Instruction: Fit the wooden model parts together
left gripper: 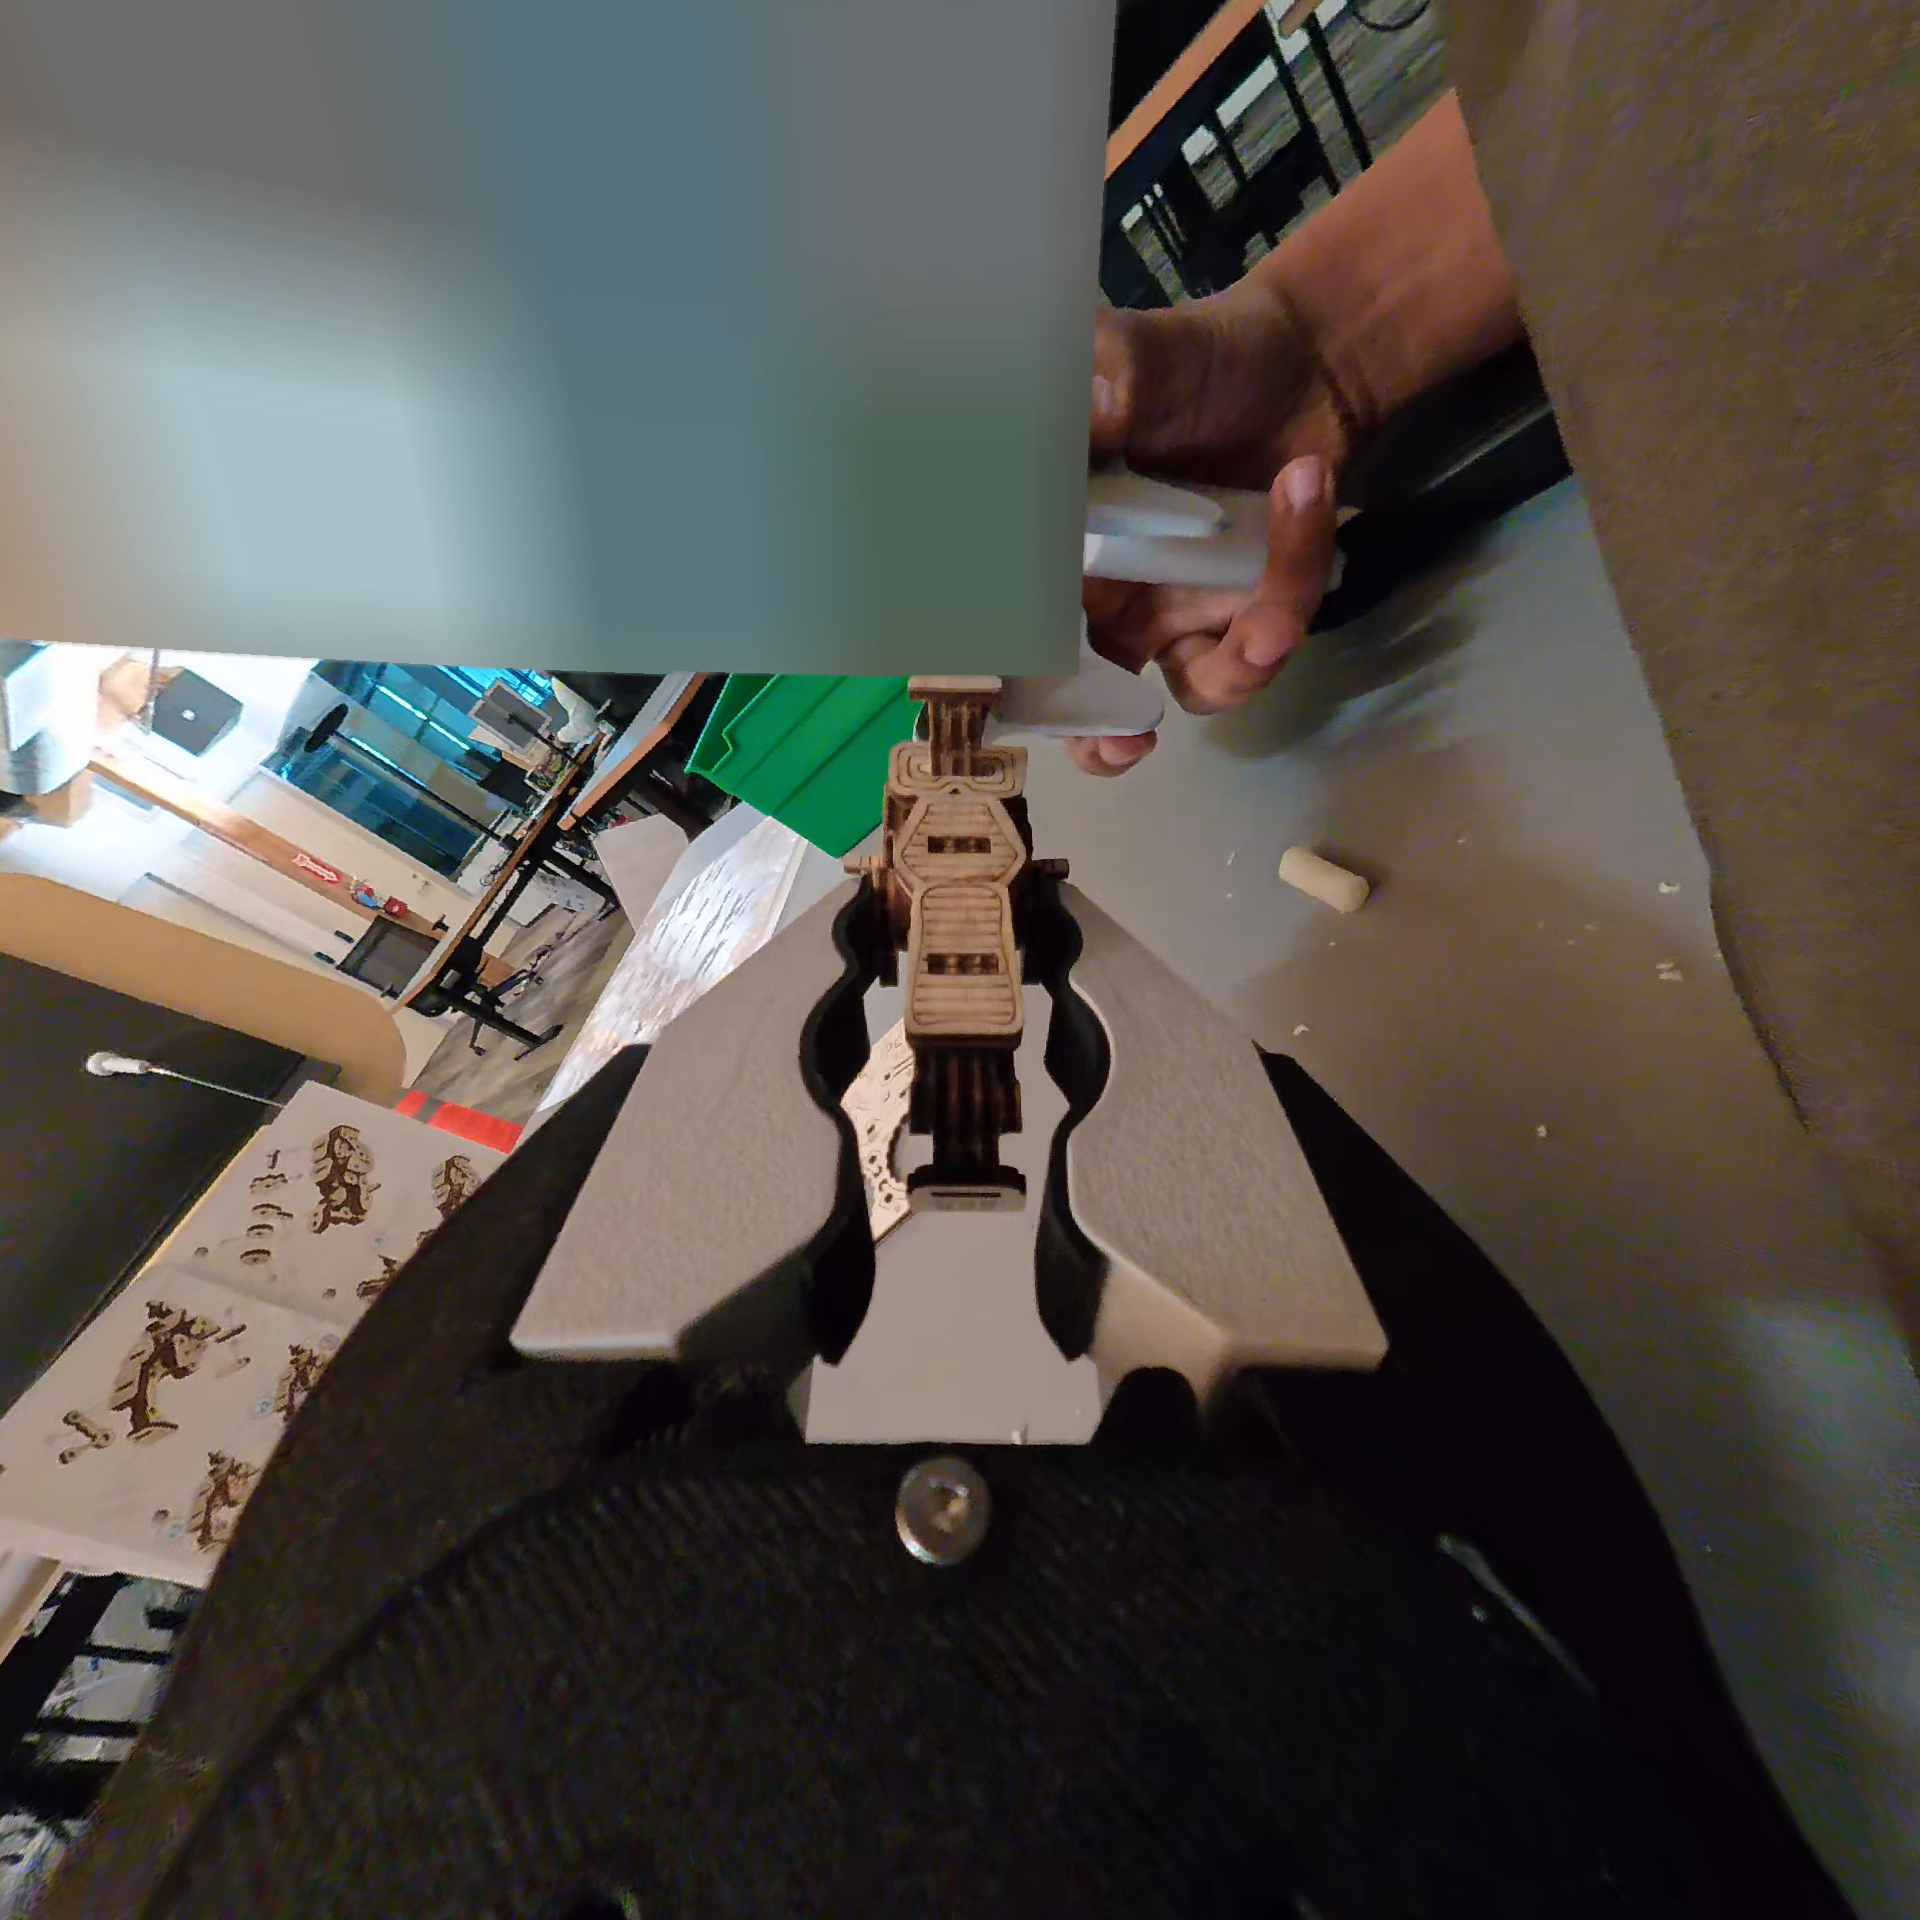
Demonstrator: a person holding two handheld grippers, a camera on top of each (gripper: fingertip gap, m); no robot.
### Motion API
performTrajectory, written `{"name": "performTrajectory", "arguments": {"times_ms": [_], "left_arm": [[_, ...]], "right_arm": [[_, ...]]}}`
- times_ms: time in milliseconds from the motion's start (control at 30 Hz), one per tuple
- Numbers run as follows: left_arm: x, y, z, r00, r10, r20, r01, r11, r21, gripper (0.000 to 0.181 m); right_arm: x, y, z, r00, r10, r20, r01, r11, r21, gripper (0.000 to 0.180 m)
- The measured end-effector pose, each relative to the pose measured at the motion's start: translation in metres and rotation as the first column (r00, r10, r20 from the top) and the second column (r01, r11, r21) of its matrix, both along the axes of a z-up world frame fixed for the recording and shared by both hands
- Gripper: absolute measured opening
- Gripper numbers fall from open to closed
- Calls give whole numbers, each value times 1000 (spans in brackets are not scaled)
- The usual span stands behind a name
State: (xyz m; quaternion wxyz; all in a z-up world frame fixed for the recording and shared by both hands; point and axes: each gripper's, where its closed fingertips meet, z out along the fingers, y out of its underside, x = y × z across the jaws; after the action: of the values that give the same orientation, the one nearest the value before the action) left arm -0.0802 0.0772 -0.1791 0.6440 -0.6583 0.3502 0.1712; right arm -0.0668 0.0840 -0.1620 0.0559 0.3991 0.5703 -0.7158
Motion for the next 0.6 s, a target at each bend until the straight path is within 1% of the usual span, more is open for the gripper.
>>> {"name": "performTrajectory", "arguments": {"times_ms": [67,233,467,533,600], "left_arm": [[1,0,0,1000,-1,-7,1,1000,-3,27],[0,0,-3,1000,5,-24,-5,1000,-11,27],[-3,1,-5,1000,15,-18,-16,1000,-23,27],[-5,3,-5,1000,24,-7,-24,999,-24,27],[-13,9,-8,997,81,15,-81,996,-43,28]], "right_arm": [[1,-1,1,1000,9,-3,-9,1000,-3,30],[3,-2,2,999,32,-21,-32,999,-2,19],[1,-1,-1,1000,21,-7,-21,1000,-2,17],[-1,0,-1,1000,10,-9,-10,1000,1,17],[-7,6,-1,999,-43,-10,43,999,-3,14]]}}
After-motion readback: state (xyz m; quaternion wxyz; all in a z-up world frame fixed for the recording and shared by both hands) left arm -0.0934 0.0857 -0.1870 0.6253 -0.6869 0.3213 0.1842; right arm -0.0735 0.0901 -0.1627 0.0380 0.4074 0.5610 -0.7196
